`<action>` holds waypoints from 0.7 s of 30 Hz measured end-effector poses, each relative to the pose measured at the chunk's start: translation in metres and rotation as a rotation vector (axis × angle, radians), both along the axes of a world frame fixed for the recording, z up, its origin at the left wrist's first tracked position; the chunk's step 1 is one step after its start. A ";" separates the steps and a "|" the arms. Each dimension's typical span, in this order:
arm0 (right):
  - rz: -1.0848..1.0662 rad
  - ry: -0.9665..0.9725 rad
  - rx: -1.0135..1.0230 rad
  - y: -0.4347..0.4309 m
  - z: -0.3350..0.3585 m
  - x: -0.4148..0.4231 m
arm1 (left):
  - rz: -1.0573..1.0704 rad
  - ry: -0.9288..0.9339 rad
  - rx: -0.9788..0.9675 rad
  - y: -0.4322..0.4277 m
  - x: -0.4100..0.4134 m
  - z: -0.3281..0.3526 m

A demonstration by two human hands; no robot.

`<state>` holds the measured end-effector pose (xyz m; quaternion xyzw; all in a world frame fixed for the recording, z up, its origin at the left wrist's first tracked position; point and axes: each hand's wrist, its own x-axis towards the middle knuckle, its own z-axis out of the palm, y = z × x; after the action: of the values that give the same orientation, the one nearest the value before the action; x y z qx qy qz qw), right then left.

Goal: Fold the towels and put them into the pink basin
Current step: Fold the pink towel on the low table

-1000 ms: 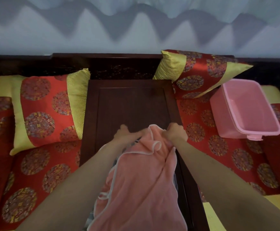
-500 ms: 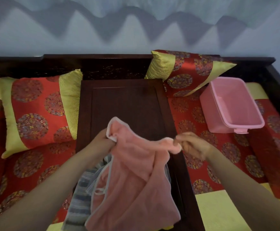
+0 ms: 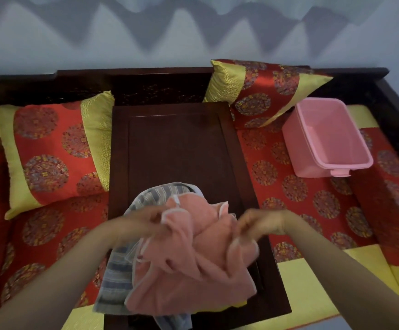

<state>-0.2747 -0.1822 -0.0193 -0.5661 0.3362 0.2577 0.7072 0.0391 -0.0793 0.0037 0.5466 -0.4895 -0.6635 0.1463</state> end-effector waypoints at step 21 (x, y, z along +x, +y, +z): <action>-0.108 0.082 -0.541 -0.057 -0.017 0.009 | 0.136 -0.218 -0.379 -0.005 0.023 0.006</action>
<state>-0.2659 -0.2389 -0.0359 -0.7046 0.4507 0.1430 0.5291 0.0617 -0.0842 0.0095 0.6094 -0.5805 -0.4853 0.2369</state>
